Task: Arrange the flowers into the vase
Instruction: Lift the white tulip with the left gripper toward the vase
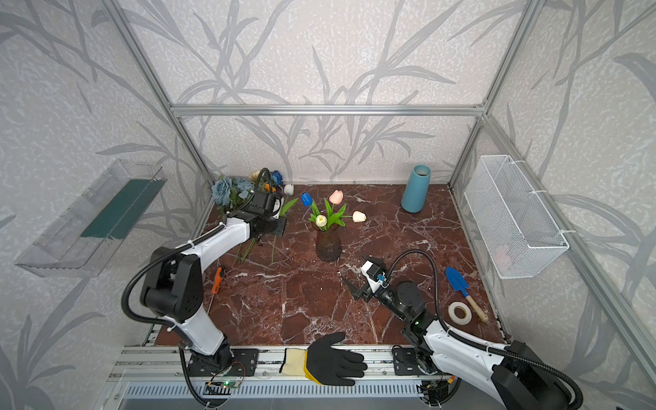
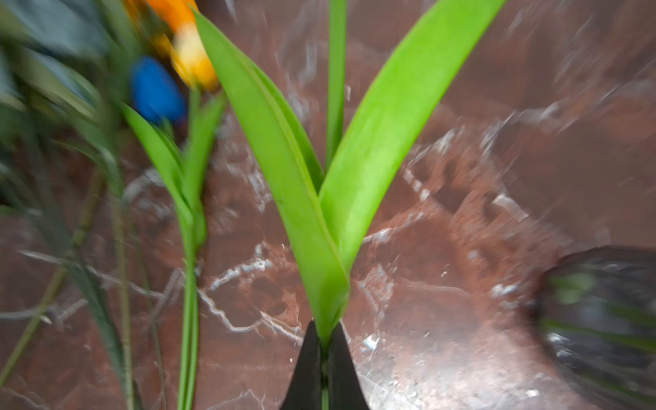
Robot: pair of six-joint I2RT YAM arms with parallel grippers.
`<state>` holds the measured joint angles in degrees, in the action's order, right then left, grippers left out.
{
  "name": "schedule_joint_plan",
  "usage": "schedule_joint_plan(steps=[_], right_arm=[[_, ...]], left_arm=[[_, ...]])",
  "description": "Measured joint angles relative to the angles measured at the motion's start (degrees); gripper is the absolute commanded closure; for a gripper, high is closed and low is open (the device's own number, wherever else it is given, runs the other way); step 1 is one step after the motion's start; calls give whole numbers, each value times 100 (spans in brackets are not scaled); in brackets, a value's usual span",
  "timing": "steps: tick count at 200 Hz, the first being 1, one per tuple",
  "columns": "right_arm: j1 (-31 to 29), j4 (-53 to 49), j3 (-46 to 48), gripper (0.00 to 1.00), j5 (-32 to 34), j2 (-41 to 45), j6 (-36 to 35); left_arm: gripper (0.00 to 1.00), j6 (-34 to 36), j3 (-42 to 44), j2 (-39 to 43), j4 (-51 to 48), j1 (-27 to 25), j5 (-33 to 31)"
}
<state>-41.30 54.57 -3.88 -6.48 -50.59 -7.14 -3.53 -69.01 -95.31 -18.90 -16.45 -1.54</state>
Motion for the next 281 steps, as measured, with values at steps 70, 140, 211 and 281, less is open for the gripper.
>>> schedule_joint_plan(steps=[70,140,211,281], right_arm=[[0,2,0,9,-2,-28,0],[0,0,0,9,0,129,4],[0,0,0,9,-4,131,17],[0,-7,0,9,-2,188,17]], left_arm=[[100,-146,2623,2715,3565,-31,533],[100,-120,3001,4009,5399,-632,1504],[100,-280,2610,3143,6513,-938,2068],[100,-420,2131,2162,7058,-994,2140]])
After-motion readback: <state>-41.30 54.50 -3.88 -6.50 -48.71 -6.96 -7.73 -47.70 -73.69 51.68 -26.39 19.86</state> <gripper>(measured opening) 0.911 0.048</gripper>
